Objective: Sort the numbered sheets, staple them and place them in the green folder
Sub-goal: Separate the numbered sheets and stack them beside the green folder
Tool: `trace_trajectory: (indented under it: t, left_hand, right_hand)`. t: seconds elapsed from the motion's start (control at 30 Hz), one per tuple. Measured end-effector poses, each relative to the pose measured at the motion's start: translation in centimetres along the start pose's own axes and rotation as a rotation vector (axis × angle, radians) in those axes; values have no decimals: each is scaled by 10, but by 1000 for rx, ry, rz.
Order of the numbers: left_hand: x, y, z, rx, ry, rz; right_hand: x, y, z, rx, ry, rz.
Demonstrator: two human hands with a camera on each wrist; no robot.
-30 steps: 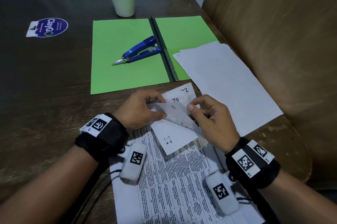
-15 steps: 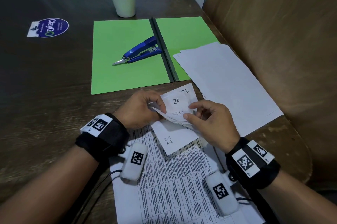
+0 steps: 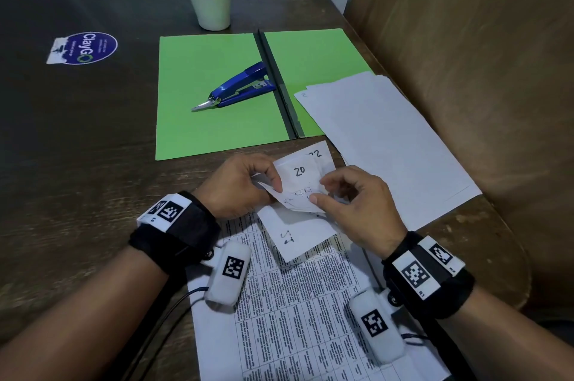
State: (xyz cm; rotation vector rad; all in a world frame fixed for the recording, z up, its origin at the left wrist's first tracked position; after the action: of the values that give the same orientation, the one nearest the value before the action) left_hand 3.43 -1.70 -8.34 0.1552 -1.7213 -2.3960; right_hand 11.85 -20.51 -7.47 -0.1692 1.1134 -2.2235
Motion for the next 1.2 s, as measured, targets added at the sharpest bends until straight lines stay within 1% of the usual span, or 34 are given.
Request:
trace_trajectory:
  t: [0.27, 0.47, 0.53, 0.67, 0.73, 0.83, 0.97, 1.1, 1.2]
  left_hand:
    - [1, 1, 0, -2, -12, -1]
    - [1, 1, 0, 0, -1, 7]
    - [2, 2, 0, -6, 2, 3]
    - [2, 3, 0, -25, 0, -14]
    - [2, 2, -1, -12, 1, -14]
    - [2, -2, 0, 0, 17, 1]
    - [2, -11, 6, 38, 64, 61]
    - [2, -6, 4, 19, 44, 25]
    - [2, -2, 1, -8, 24, 2]
  right_hand:
    - [0, 5, -2, -13, -16, -45]
    - [0, 4, -5, -55, -26, -21]
    - [0, 2, -5, -32, -35, 5]
    - [1, -7, -5, 64, -38, 121]
    - [1, -8, -5, 84, -28, 144]
    - [1, -3, -5, 31, -12, 110]
    - [2, -2, -3, -21, 5, 95]
    - [2, -5, -1, -55, 4, 85]
    - [3, -14, -2, -77, -48, 79]
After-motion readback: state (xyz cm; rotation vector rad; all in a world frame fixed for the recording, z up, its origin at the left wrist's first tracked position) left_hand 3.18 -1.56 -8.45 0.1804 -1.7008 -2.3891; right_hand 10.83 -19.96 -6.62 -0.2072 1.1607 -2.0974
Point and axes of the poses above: each hand's wrist, its own x-axis away from the middle knuckle, its own z-axis out of the back of the hand, y = z × x, the point moved 7 cm from there along -x, towards the middle knuckle, and after that the axes turned 8 degrees about x, right-handed, at the moved point
